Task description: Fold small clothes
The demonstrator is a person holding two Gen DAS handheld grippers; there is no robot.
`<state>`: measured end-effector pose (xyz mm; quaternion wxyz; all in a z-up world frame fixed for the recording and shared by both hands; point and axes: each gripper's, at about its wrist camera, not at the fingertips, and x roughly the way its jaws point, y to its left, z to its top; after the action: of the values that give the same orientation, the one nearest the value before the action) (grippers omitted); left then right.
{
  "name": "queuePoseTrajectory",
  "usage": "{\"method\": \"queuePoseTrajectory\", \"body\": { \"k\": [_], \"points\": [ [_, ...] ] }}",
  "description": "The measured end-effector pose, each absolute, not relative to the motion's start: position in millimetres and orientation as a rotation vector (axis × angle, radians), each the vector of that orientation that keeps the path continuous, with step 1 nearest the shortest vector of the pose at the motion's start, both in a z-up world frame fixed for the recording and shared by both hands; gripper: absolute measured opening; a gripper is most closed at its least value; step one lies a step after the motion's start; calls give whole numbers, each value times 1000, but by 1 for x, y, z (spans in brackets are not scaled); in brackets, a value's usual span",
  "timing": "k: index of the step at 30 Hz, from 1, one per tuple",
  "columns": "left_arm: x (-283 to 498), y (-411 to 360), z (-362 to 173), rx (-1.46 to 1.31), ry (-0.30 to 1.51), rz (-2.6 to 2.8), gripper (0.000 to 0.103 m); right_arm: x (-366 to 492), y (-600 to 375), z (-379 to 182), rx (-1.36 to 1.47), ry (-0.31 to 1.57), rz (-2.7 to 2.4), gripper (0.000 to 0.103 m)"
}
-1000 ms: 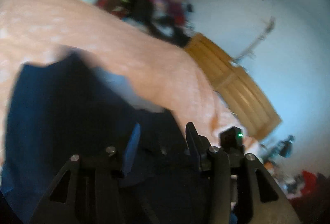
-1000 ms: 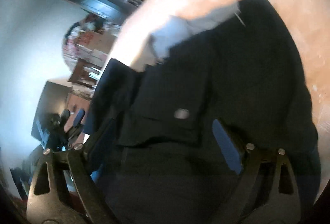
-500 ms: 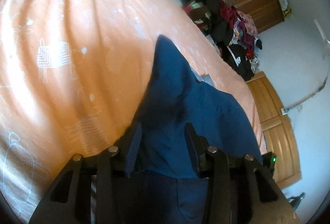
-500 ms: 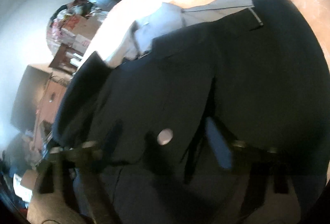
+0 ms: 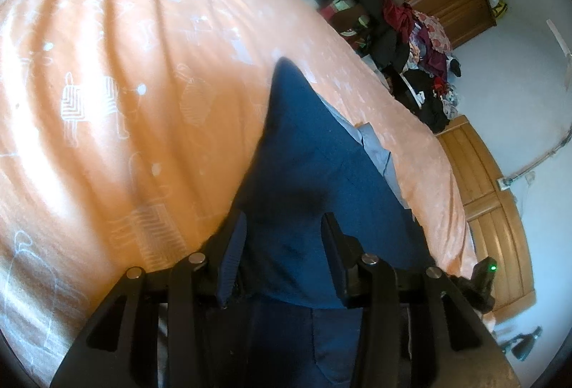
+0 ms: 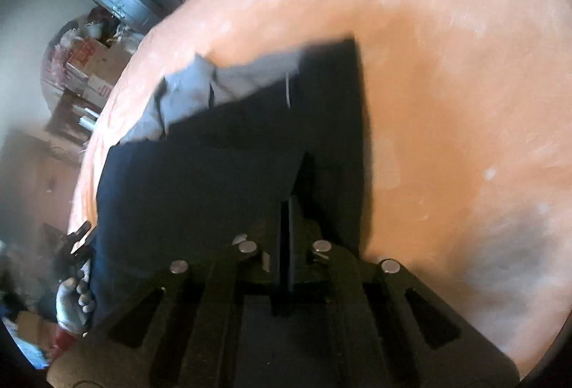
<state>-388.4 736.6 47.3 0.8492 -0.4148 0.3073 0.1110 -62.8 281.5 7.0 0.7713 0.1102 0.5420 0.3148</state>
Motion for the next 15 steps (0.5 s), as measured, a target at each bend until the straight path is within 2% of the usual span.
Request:
{"method": "queuePoseTrajectory", "body": {
  "k": [3,5,7,9,10,11,12,13,15],
  "points": [
    [-385,715,87,-687,617,283,47,-75,278,20,207,1105,669,12],
    [-378,704,107,-613,600,255,49,-89,277,36,216,1029,696,24],
    [-358,697,119,-512,629,227,58,-100,287,35,219,1020,757,35],
    [-323,702,102,-449,738,240,62,-105,302,21,183,1067,788,50],
    [-306,711,82,-431,824,292,63,-105,311,8,153,1100,786,59],
    [-294,722,61,-410,894,357,62,-107,317,-1,124,1102,789,64],
    [-291,734,49,-469,895,349,65,-109,320,-3,100,1080,801,68],
    [-293,746,48,-531,860,335,67,-111,324,0,78,1075,812,77],
    [-295,756,52,-566,852,356,62,-117,332,8,-6,1083,792,82]
  ]
}}
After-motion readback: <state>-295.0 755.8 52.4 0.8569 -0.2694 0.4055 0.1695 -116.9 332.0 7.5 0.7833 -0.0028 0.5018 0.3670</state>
